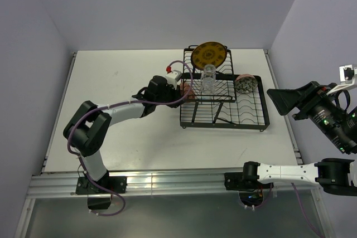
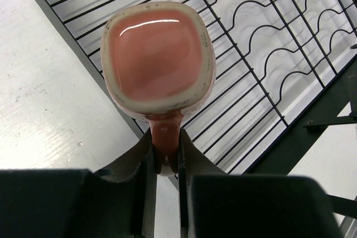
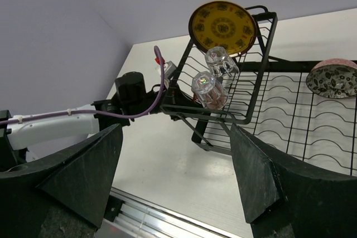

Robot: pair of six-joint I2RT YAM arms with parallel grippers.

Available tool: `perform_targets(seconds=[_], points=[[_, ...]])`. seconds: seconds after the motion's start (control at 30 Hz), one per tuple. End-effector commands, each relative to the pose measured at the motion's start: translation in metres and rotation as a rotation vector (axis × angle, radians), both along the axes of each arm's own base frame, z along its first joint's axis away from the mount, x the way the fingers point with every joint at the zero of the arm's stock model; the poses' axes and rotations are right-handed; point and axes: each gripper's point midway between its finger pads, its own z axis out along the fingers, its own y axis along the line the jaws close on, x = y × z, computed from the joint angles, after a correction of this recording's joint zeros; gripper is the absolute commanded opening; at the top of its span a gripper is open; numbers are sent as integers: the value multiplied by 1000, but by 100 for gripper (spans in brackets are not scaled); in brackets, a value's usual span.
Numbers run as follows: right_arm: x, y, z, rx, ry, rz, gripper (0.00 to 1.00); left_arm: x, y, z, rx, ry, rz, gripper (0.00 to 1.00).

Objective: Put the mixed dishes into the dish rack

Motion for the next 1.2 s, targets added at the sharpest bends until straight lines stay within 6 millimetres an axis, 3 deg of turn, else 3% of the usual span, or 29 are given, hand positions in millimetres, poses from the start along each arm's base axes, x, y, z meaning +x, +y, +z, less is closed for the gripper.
perform_targets(seconds=[0.0, 0.27, 0.87, 1.17], points=[[2, 4, 1, 2, 10, -8, 85, 4, -21, 28, -55, -102, -73, 12], [3, 5, 1, 1, 8, -16, 85, 4, -27, 32, -74, -92, -93, 14], [6, 15, -2, -19, 11, -15, 85, 16, -22, 45, -157, 12, 116, 15], [7, 18, -2, -19, 11, -19, 85, 17, -25, 39, -135, 22, 139, 32]])
